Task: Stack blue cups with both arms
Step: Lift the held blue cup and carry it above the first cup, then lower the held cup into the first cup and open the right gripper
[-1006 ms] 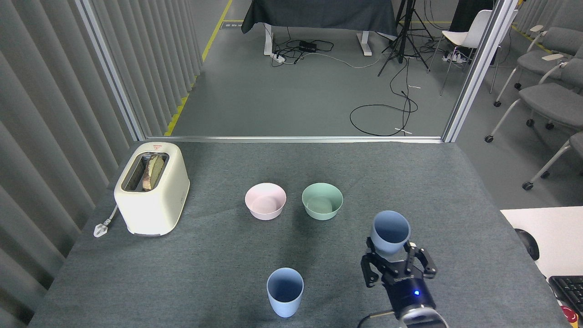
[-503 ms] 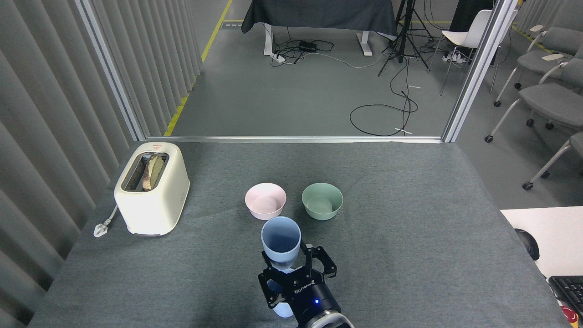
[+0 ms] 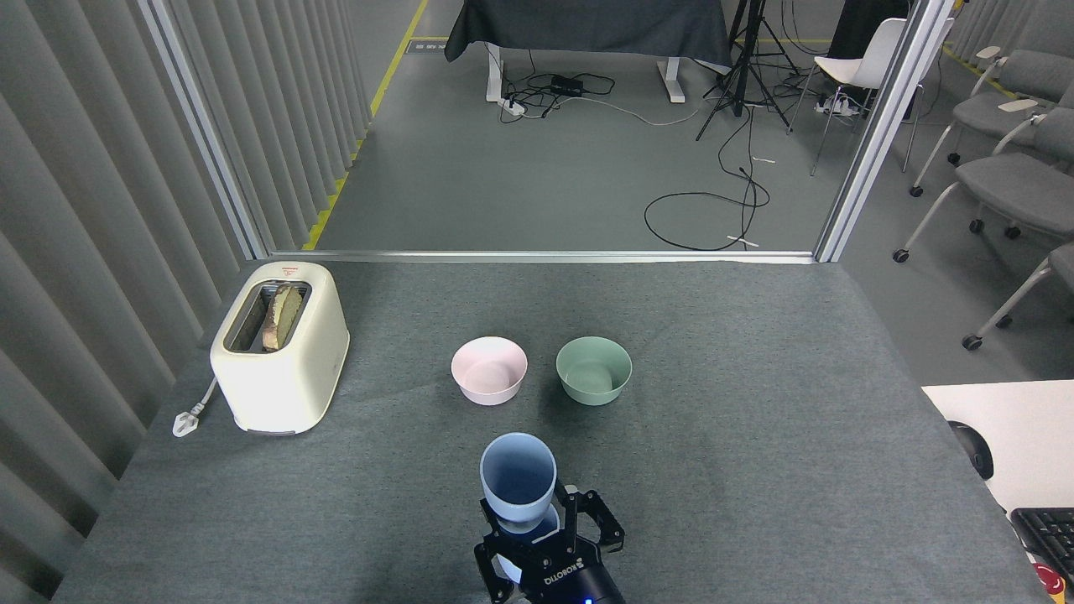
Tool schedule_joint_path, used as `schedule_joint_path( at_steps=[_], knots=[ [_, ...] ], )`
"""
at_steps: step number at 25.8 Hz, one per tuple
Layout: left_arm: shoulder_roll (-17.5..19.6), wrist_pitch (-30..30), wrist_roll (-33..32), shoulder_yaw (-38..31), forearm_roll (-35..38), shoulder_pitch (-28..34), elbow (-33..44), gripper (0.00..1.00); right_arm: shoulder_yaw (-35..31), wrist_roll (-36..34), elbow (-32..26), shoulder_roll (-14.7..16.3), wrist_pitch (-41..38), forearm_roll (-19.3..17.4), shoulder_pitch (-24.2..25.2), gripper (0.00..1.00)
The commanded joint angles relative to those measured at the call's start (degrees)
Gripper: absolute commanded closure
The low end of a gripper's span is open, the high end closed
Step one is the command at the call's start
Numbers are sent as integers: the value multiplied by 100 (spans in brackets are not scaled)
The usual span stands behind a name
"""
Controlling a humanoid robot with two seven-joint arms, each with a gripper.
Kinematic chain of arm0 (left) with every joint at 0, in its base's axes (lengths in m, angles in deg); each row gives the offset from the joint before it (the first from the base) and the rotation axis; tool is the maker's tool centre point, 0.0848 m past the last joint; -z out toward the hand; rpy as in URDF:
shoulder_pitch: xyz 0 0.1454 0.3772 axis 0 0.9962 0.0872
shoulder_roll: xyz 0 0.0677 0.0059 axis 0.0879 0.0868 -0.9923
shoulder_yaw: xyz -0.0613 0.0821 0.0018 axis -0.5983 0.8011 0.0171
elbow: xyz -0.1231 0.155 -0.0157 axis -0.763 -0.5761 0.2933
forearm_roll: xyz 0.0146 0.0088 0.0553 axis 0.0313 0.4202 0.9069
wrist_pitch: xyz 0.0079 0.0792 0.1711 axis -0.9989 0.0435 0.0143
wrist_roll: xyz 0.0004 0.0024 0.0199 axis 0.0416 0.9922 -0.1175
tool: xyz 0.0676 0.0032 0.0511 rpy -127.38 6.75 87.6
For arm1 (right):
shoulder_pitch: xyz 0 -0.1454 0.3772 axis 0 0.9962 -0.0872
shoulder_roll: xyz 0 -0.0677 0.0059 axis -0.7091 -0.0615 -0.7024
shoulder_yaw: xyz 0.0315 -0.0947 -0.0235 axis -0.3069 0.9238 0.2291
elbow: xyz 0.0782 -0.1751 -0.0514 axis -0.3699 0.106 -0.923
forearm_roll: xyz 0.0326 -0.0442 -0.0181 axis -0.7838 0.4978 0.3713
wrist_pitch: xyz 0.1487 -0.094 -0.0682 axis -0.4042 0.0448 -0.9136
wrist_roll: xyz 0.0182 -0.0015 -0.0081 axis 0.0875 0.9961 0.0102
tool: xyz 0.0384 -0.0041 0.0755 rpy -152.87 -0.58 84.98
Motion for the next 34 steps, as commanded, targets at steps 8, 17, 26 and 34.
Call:
schedule_joint_path(
  at_steps=[8,17,26,34],
  knots=[
    [9,23,-1,-80,0,-25,-12,0,-59,-44,153,12,4,0,6,30],
    [9,23,-1,-80,-9,-33,-12,0,-41,-123,250,12,4,0,42,29],
    [9,23,-1,-97,-9,-42,-12,0,-59,-185,496,12,31,0,94,23],
    [9,32,-1,-97,-9,-42,-12,0,-112,-211,566,-15,40,-61,59,0]
  ],
)
